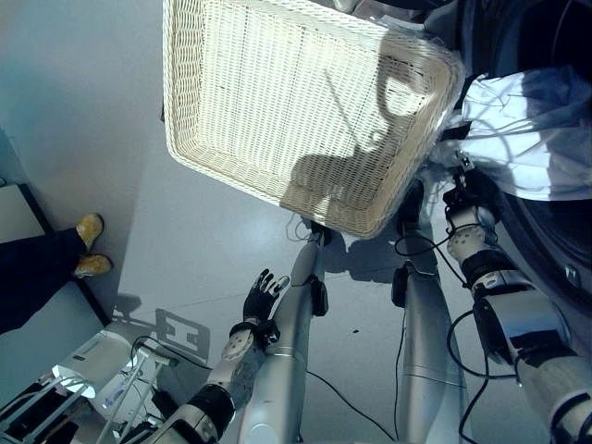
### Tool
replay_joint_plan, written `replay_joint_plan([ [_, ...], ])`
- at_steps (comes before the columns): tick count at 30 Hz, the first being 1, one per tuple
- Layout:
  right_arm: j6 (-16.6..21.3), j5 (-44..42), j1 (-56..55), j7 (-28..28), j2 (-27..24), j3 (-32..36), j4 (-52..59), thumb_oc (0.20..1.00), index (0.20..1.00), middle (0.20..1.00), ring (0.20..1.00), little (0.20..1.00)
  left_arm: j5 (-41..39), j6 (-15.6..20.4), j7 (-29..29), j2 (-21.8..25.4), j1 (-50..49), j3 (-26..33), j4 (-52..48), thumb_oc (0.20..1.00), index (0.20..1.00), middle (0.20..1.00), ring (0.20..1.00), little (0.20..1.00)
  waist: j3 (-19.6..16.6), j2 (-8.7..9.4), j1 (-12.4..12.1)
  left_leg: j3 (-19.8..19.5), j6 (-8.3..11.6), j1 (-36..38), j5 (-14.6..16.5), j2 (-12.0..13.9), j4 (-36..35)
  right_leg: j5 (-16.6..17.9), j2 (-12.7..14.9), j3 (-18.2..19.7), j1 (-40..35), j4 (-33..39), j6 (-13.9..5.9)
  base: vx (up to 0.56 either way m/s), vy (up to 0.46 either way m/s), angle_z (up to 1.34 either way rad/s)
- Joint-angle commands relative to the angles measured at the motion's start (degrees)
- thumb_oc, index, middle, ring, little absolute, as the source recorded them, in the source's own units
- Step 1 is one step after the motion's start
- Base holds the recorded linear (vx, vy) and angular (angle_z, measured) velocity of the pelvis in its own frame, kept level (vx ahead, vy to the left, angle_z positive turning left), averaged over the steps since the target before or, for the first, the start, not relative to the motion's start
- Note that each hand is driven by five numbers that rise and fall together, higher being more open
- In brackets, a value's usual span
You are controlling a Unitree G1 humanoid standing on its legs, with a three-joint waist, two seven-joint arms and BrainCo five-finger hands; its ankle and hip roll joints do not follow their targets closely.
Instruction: Put the clothes into the washing machine.
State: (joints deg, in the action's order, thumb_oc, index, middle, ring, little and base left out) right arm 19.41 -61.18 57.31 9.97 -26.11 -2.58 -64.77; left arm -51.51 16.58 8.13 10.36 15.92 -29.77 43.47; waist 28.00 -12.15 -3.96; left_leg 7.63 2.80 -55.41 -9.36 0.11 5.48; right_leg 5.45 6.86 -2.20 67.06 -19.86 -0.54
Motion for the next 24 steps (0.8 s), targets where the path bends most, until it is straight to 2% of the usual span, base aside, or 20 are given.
replay_joint_plan([
  [1, 4.26, -4.45, 1.23, -3.73, -4.65, -2.62, 4.0, 1.0, 1.0, 1.0, 1.0, 1.0, -1.39, -0.95, 1.41, -0.28, -1.07, -2.57, -2.33, 1.0, 1.0, 1.0, 1.0, 1.0, 1.79, -10.21, 1.25, 0.66, 0.95, -2.91, 1.37, -2.53, 3.89, -5.43, -3.06, -1.68, -0.18, -2.54, -2.27, 0.0, 0.01, 0.03],
  [12, 4.53, -17.89, 6.19, -5.29, -6.69, -1.66, 8.54, 1.0, 1.0, 1.0, 1.0, 1.0, -2.17, -1.12, 1.78, 0.85, -1.85, -2.82, -4.69, 1.0, 1.0, 1.0, 1.0, 1.0, 1.79, -10.92, 0.94, 1.0, 1.39, -2.45, 0.92, -2.53, 2.48, -5.5, -3.17, -1.7, -0.08, -1.97, -2.46, 0.0, 0.003, 0.0],
  [16, 4.27, -29.44, 6.99, -6.84, -7.24, -0.47, 9.7, 1.0, 1.0, 1.0, 1.0, 1.0, -2.68, -1.11, 1.45, 1.47, -2.39, -2.76, -5.04, 1.0, 1.0, 1.0, 1.0, 1.0, 1.79, -10.83, 0.95, 0.89, 1.41, -2.51, 0.9, -2.52, 2.27, -5.52, -3.41, -1.66, 0.15, -2.01, -2.43, 0.0, 0.0, 0.0],
  [19, 4.84, -34.78, 7.6, -7.23, -7.27, 0.51, 10.04, 1.0, 1.0, 1.0, 1.0, 1.0, -2.85, -0.9, 1.39, 1.79, -2.7, -2.87, -5.37, 1.0, 1.0, 1.0, 1.0, 1.0, 1.79, -10.81, 0.84, 0.71, 1.39, -2.53, 0.8, -2.51, 1.85, -5.57, -3.64, -1.6, 0.13, -1.83, -2.4, 0.0, 0.0, 0.0],
  [20, 5.52, -36.22, 7.72, -7.37, -7.33, 0.93, 10.1, 0.84, 0.84, 0.84, 0.84, 0.84, -3.05, -0.69, 1.44, 1.95, -2.85, -3.07, -5.65, 1.0, 1.0, 1.0, 1.0, 1.0, 1.79, -10.8, 0.79, 0.65, 1.35, -2.54, 0.7, -2.51, 1.64, -5.55, -3.73, -1.59, 0.12, -1.76, -2.38, 0.0, 0.0, 0.0],
  [21, 6.35, -37.53, 7.81, -7.3, -7.43, 1.29, 10.29, 0.545, 0.545, 0.545, 0.545, 0.545, -3.14, -0.61, 1.5, 2.01, -2.97, -3.08, -5.88, 1.0, 1.0, 1.0, 1.0, 1.0, 1.79, -10.81, 0.74, 0.62, 1.33, -2.55, 0.65, -2.52, 1.57, -5.59, -3.8, -1.6, 0.09, -1.74, -2.37, 0.0, 0.0, 0.0],
  [24, 6.35, -37.53, 7.81, -7.3, -7.43, 1.29, 10.29, 0.545, 0.545, 0.545, 0.545, 0.545, -3.14, -0.61, 1.5, 2.01, -2.97, -3.08, -5.88, 1.0, 1.0, 1.0, 1.0, 1.0, 1.79, -10.81, 0.74, 0.62, 1.33, -2.55, 0.65, -2.52, 1.57, -5.59, -3.8, -1.6, 0.09, -1.74, -2.37, 0.0, 0.0, 0.0],
])
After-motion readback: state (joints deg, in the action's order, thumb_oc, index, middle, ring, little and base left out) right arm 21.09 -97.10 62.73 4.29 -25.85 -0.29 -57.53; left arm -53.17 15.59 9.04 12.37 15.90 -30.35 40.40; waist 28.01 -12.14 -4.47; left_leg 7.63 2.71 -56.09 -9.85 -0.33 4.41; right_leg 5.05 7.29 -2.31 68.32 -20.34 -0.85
